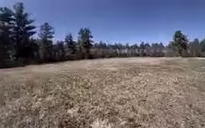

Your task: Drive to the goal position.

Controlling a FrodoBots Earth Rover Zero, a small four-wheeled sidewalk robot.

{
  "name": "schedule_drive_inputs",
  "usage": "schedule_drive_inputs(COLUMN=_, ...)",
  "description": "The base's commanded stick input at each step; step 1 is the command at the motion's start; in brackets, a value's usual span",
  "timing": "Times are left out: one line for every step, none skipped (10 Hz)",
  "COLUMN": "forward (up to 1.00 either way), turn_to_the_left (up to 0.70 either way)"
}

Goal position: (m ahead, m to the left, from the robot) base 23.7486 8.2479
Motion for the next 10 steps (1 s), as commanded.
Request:
schedule_drive_inputs(forward=0.7, turn_to_the_left=0.0)
schedule_drive_inputs(forward=0.7, turn_to_the_left=0.0)
schedule_drive_inputs(forward=0.7, turn_to_the_left=0.0)
schedule_drive_inputs(forward=0.7, turn_to_the_left=0.0)
schedule_drive_inputs(forward=0.7, turn_to_the_left=0.0)
schedule_drive_inputs(forward=0.7, turn_to_the_left=0.0)
schedule_drive_inputs(forward=0.7, turn_to_the_left=0.0)
schedule_drive_inputs(forward=0.7, turn_to_the_left=0.0)
schedule_drive_inputs(forward=0.7, turn_to_the_left=0.0)
schedule_drive_inputs(forward=0.7, turn_to_the_left=0.0)
